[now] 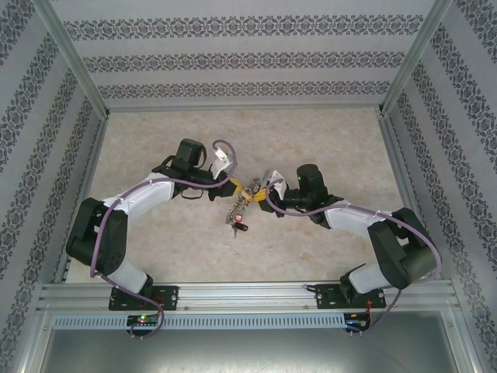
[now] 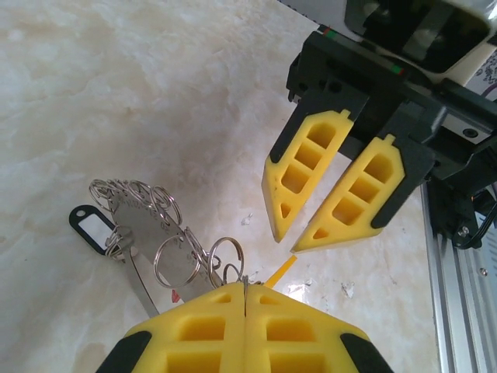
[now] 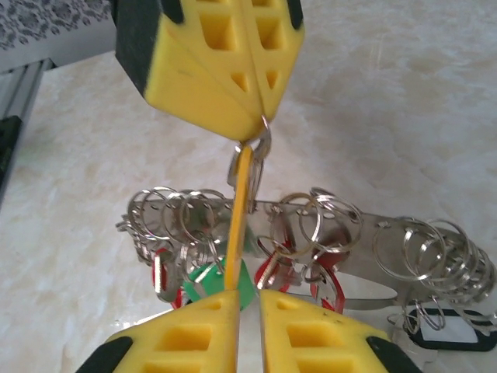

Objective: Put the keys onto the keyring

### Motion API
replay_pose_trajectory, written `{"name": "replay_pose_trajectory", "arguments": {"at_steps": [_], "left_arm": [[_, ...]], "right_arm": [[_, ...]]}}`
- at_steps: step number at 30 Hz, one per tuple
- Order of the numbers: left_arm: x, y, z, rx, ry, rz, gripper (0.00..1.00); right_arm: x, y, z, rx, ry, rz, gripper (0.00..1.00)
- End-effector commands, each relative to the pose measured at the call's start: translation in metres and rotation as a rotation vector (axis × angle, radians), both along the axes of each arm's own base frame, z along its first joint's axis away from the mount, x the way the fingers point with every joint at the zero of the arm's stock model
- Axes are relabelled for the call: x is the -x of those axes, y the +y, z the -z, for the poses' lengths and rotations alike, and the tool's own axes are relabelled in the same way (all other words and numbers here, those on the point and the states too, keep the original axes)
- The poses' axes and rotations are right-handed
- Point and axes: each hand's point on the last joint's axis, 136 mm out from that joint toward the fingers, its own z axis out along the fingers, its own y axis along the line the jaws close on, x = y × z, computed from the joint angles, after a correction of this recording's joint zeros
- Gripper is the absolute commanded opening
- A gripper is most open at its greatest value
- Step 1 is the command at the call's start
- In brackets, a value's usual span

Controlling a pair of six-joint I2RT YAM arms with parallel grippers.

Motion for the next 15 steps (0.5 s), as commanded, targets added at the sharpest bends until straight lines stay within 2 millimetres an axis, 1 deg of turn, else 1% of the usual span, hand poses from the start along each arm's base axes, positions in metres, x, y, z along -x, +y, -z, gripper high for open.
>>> {"name": "replay_pose_trajectory", "arguments": {"at_steps": [1,4,7,10,15], "left_arm": [[0.005,0.003,-0.001,0.022,-0.031,0.05,0.0],[0.006,0.002,-0.002,0.028,-0.023,0.057,0.0],[0.006,0.002,-0.002,0.032,-0.021,0.06,0.0],[0.006,0.002,-0.001,0.033,-0.018,0.061,0.0],[0.006,0.002,0.001,0.03,-0.009,0.058,0.0]], "right_arm": [[-0.017,0.001,-0.011,0.005,-0.091,0.032,0.15],[-0.022,-0.001,-0.018,-0.007,-0.101,0.026,0.14],[-0.025,0.002,-0.02,0.0,-0.11,0.01,0.14],[-0.026,0.01,-0.019,0.015,-0.127,-0.006,0.11],[-0.021,0.027,-0.015,0.029,-0.138,-0.034,0.1]]}}
